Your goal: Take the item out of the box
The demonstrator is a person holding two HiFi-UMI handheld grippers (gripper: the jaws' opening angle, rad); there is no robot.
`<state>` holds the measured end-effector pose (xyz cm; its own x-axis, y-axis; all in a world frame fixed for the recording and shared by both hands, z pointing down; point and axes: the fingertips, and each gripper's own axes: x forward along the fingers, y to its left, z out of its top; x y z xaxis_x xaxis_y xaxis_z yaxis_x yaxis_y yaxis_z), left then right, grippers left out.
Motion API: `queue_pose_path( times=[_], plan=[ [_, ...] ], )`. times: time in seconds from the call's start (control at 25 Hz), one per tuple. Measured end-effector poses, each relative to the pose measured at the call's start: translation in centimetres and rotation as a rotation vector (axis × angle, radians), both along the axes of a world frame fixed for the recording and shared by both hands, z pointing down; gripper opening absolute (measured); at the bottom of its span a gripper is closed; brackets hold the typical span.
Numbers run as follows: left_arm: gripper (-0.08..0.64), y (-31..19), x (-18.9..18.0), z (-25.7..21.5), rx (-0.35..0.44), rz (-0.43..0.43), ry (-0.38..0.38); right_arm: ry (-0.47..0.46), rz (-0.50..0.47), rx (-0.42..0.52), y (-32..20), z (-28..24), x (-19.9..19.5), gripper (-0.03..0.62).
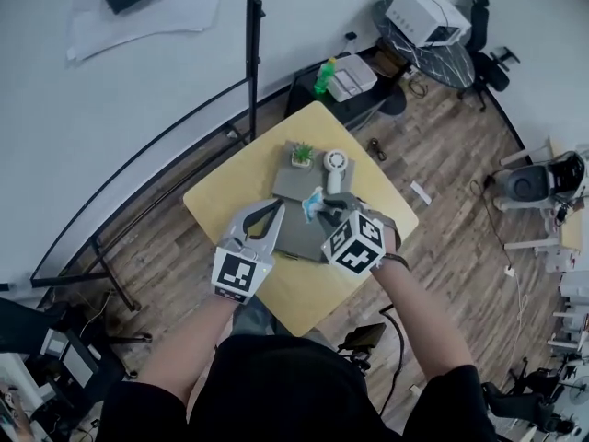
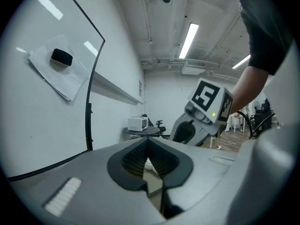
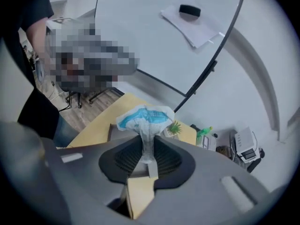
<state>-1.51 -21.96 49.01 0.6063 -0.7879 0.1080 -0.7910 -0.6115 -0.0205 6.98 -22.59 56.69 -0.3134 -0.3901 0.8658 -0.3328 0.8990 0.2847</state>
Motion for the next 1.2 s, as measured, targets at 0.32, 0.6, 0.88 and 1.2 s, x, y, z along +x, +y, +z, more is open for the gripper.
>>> queue_pose_path(
  times=[0.32, 0.6, 0.88, 1.2],
  plan=[
    [0.000, -0.3, 1.7, -2.5, 0.001, 0.012, 0.027, -0.194, 0.094, 0.254, 0.6, -8.2, 1.0, 0.083],
    [0.000, -0.2, 3.0, -4.8, 0.039, 0.038, 0.033, -0.361, 0.187, 0.457, 0.9, -13.2, 1.8, 0.083],
    [0.000, 0.2, 4.0, -6.4, 0.057, 0.060, 0.045, -0.559, 0.299, 0.569, 1.5, -16.3, 2.6, 0.083],
    [0.000, 0.7, 4.3, -7.2, 0.063, 0.063, 0.072, -0.713, 0.426, 0.602, 2.0, -16.9, 4.3, 0.083]
  ],
)
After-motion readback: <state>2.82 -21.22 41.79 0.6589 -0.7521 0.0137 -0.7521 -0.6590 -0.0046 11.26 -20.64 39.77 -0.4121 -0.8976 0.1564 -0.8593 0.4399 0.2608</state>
